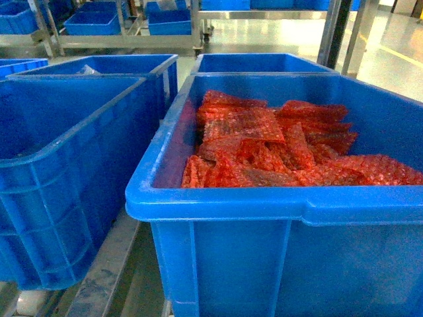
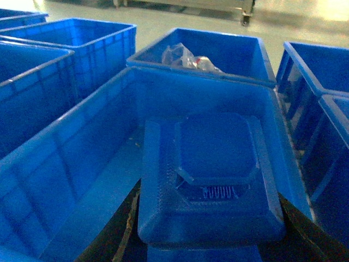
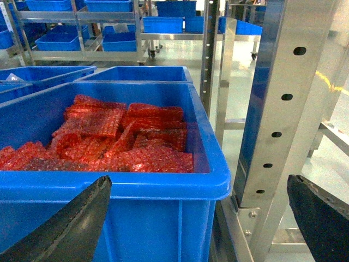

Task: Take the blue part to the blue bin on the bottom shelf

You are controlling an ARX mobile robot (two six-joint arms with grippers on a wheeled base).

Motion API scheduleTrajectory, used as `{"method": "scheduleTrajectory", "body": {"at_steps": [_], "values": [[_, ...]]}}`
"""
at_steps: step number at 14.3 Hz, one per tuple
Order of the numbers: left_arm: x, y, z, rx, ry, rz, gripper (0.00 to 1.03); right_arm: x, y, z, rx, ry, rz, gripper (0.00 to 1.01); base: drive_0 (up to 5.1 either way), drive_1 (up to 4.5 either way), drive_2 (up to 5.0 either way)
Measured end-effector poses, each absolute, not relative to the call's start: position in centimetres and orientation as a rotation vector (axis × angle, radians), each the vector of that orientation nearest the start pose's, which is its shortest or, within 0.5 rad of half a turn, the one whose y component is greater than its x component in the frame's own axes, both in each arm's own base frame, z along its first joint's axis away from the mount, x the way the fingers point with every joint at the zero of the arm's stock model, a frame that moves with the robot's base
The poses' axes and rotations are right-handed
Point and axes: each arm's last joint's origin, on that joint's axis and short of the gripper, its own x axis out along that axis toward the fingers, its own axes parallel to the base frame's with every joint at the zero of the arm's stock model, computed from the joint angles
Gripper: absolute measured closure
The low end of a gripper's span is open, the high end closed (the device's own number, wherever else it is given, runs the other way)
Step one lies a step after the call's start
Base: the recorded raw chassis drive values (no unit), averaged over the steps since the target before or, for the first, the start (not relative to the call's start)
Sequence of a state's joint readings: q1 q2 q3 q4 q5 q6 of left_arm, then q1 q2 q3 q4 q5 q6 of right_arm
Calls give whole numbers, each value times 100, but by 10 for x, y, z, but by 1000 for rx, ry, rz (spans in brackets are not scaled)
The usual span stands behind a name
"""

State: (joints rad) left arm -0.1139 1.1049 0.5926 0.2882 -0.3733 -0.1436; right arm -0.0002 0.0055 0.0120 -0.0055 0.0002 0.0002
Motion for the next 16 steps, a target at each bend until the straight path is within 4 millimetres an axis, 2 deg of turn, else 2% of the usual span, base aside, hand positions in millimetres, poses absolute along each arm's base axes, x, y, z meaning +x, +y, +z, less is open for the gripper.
{"method": "scheduleTrajectory", "body": {"at_steps": [2, 4, 6, 7, 16], "values": [[239, -19, 252, -74, 183, 266, 59, 97, 0, 167, 0, -1, 0, 3, 0, 0, 0], [241, -19, 262, -56, 150, 268, 35, 97, 0, 167, 0, -1, 0, 3, 0, 0, 0], [240, -19, 262, -52, 155, 268, 10, 97, 0, 167, 0, -1, 0, 3, 0, 0, 0], [240, -19, 262, -51, 156, 268, 3, 97, 0, 167, 0, -1, 0, 3, 0, 0, 0], [240, -19, 262, -51, 155, 268, 5, 97, 0, 167, 0, -1, 0, 3, 0, 0, 0]]}}
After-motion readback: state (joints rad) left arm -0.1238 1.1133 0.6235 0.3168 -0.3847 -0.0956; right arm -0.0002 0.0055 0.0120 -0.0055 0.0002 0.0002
